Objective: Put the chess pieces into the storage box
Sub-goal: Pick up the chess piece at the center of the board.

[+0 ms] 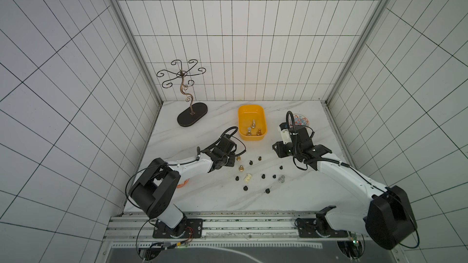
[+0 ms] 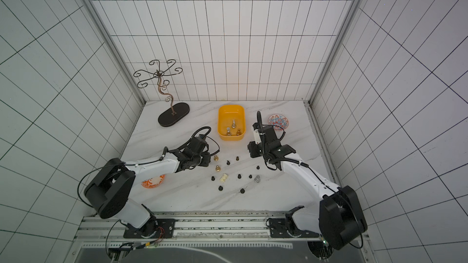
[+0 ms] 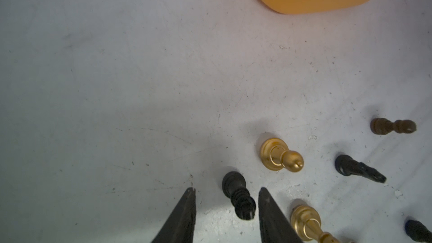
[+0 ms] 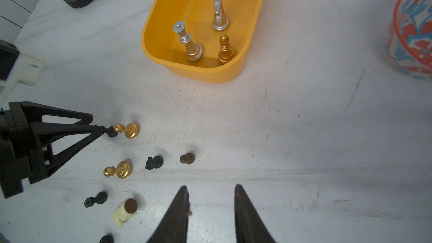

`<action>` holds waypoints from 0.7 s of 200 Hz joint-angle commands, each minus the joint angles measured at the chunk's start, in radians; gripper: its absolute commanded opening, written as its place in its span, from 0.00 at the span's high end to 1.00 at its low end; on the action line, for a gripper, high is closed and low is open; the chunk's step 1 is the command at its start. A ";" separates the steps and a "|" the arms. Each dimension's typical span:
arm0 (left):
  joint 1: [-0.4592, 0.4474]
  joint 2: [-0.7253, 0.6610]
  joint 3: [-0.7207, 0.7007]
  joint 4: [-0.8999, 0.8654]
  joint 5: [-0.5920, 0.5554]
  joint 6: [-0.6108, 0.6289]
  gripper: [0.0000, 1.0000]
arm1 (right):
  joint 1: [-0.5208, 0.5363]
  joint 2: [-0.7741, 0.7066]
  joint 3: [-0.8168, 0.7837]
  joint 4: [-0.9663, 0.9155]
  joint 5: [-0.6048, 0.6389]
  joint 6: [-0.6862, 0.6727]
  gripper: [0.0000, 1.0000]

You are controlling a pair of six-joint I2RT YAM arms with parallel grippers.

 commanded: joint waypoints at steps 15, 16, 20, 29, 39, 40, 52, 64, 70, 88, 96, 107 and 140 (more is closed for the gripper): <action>-0.011 0.045 0.053 0.034 -0.022 0.011 0.64 | -0.007 -0.010 -0.049 0.002 -0.005 0.013 0.66; -0.011 0.045 0.053 0.034 -0.022 0.011 0.64 | -0.007 -0.010 -0.049 0.002 -0.005 0.013 0.66; -0.013 0.048 0.056 0.034 -0.023 0.011 0.65 | -0.007 -0.011 -0.050 0.002 -0.004 0.013 0.66; -0.014 0.055 0.060 0.033 -0.023 0.013 0.69 | -0.008 -0.013 -0.050 0.000 -0.002 0.013 0.66; -0.017 0.061 0.065 0.034 -0.022 0.013 0.73 | -0.007 -0.013 -0.049 0.000 -0.001 0.013 0.66; -0.016 0.062 0.066 0.034 -0.022 0.014 0.73 | -0.007 -0.013 -0.049 0.000 -0.001 0.013 0.66; -0.020 0.067 0.065 0.033 -0.018 0.012 0.77 | -0.007 -0.013 -0.049 0.000 0.000 0.012 0.66; -0.023 0.066 0.064 0.034 -0.019 0.010 0.81 | -0.007 -0.012 -0.048 -0.001 -0.001 0.012 0.66; -0.025 0.066 0.062 0.032 -0.020 0.010 0.83 | -0.008 -0.011 -0.048 -0.001 -0.001 0.012 0.66; -0.026 0.059 0.056 0.031 -0.023 0.010 0.85 | -0.007 -0.012 -0.046 -0.002 -0.001 0.011 0.66; -0.028 0.056 0.053 0.027 -0.027 0.010 0.85 | -0.007 -0.013 -0.045 -0.003 -0.001 0.011 0.66; -0.028 0.049 0.048 0.023 -0.035 0.010 0.85 | -0.007 -0.013 -0.045 -0.003 -0.001 0.011 0.66; -0.030 0.040 0.033 0.024 -0.044 0.007 0.88 | -0.007 -0.013 -0.048 -0.003 -0.004 0.013 0.66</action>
